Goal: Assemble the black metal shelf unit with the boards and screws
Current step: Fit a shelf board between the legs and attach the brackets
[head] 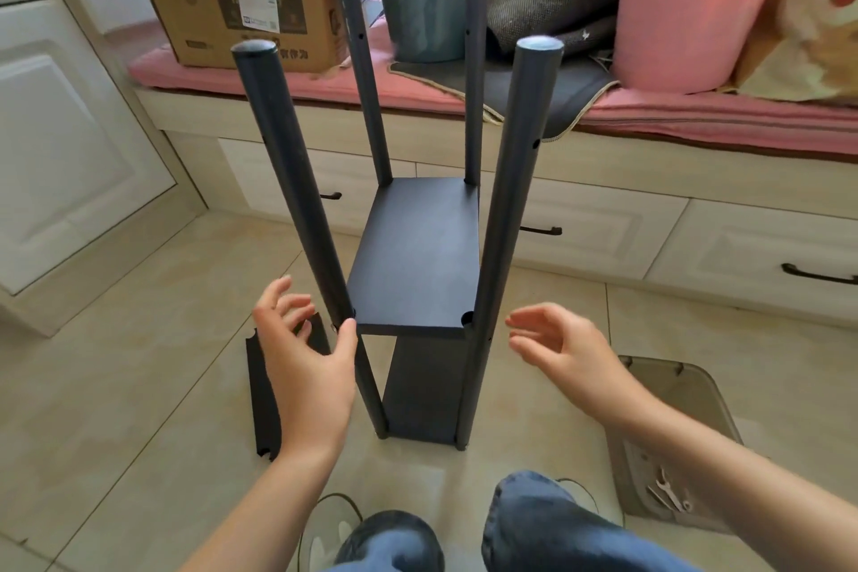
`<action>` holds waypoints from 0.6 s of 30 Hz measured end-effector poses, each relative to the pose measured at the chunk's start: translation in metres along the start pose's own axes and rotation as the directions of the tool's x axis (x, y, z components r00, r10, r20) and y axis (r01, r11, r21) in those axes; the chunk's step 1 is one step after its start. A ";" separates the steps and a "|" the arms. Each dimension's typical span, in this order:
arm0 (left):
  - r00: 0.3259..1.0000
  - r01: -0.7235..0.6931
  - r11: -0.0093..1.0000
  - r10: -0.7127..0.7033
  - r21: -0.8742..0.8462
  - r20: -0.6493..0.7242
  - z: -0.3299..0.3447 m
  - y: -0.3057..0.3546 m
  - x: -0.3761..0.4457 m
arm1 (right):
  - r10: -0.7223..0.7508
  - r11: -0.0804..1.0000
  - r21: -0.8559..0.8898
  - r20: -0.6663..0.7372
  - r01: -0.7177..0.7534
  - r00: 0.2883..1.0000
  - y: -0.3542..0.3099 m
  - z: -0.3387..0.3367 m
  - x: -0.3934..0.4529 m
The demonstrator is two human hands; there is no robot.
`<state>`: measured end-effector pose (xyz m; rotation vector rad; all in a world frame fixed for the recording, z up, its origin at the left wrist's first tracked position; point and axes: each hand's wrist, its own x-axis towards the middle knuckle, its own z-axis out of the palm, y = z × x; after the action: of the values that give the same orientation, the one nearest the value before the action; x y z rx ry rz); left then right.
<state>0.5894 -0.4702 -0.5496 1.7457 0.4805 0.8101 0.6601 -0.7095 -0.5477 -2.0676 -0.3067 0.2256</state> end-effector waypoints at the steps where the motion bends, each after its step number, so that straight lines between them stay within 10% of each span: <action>1: 0.999 -0.019 1.000 0.019 0.017 -0.034 -0.003 0.001 -0.007 | -0.033 0.999 -0.002 -0.027 0.033 0.999 -0.012 -0.009 -0.002; 8: 0.856 -0.426 0.884 0.324 0.193 0.403 -0.002 0.005 -0.021 | -0.147 0.987 -0.075 -0.024 0.145 0.989 -0.081 -0.021 -0.004; 13: 0.600 -0.756 0.529 0.325 0.385 0.731 0.033 -0.008 0.007 | -0.166 0.982 -0.105 -0.080 0.158 0.983 -0.098 -0.017 0.002; 18: 0.556 -0.810 0.378 0.250 0.449 0.793 0.049 -0.026 0.021 | -0.182 0.973 -0.155 -0.070 0.170 0.981 -0.095 -0.017 0.005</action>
<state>0.6414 -0.4804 -0.5759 3.0058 -0.3820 0.3872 0.6578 -0.6765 -0.4566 -2.1744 -0.4648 0.0077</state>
